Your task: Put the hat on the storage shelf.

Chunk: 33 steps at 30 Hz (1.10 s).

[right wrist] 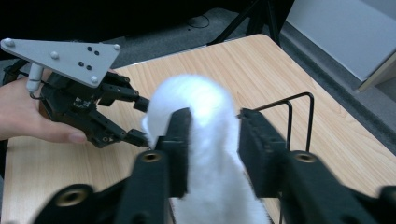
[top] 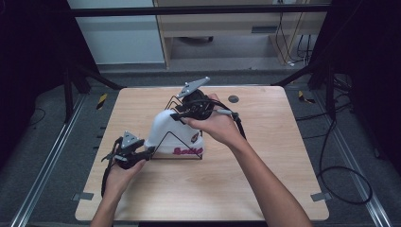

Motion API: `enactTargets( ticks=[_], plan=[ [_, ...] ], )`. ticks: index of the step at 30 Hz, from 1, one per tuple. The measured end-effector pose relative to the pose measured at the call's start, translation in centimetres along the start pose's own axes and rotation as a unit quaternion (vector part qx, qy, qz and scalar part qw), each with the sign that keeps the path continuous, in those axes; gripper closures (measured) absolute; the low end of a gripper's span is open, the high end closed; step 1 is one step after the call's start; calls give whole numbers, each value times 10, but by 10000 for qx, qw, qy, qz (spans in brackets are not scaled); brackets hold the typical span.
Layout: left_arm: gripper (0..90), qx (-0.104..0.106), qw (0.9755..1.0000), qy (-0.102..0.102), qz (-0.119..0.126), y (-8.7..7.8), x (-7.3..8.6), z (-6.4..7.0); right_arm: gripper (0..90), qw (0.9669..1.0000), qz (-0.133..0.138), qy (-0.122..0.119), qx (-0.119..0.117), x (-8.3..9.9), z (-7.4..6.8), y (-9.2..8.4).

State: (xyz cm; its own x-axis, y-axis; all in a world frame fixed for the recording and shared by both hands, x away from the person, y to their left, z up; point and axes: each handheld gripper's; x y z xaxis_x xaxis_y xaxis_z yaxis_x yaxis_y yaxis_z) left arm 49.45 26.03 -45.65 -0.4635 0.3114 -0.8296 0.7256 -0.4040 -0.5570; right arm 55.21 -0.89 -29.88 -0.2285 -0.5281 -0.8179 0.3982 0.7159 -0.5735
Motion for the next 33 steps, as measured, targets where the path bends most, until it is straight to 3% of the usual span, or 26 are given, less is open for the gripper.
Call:
enactTargets(
  ticks=[6, 9, 10, 14, 16, 17, 18, 19, 21, 23, 27, 33],
  plan=[
    [344, -90, 9999, -46, 100, -17, 4, -9, 500, 9996, 248, 75, 150, 3, -1, -18],
    [170, -231, 9996, -128, 23, -21, 7, -18, 383, 9977, 388, 206, 516, 16, 3, -34],
    [170, -288, 9994, -193, -14, -22, 8, -21, 383, 9977, 388, 206, 516, 16, 3, -34],
    [82, -336, 9991, -234, -133, -24, 16, -32, 275, 9932, 484, 401, 976, 40, 10, -51],
    [67, -344, 9991, -201, -134, -24, 19, -35, 230, 9898, 540, 502, 1219, 58, 14, -60],
    [67, -373, 9990, -197, -167, -24, 21, -37, 230, 9898, 540, 502, 1219, 58, 14, -60],
    [66, -390, 9987, -227, -219, -22, 24, -40, 192, 9873, 578, 608, 1348, 73, 17, -65],
    [66, -390, 9987, -227, -219, -22, 24, -40, 192, 9873, 578, 608, 1348, 73, 17, -65],
    [66, -437, 9982, -274, -303, -20, 27, -43, 179, 9853, 549, 759, 1431, 91, 21, -70],
    [66, -518, 9978, -193, -377, -19, 31, -45, 161, 9832, 557, 878, 1498, 106, 24, -73],
    [65, -517, 9975, -215, -426, -19, 38, -48, 132, 9805, 520, 1028, 1593, 134, 28, -79],
    [64, -548, 9965, -271, -562, -20, 46, -51, 114, 9753, 306, 1223, 1811, 174, 31, -88]
  ],
)
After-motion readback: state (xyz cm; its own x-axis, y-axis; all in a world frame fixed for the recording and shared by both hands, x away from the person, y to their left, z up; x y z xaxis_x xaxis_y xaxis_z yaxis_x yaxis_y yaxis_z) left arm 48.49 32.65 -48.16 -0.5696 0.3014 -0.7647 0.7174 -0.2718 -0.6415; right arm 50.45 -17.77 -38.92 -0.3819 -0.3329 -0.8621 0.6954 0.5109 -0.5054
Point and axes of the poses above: each handheld gripper's, and its own axes: y roughly forward along the jaws, x roughly out of its underside, z roughly to its right, and after that the axes turned 1 degree about y, right-handed
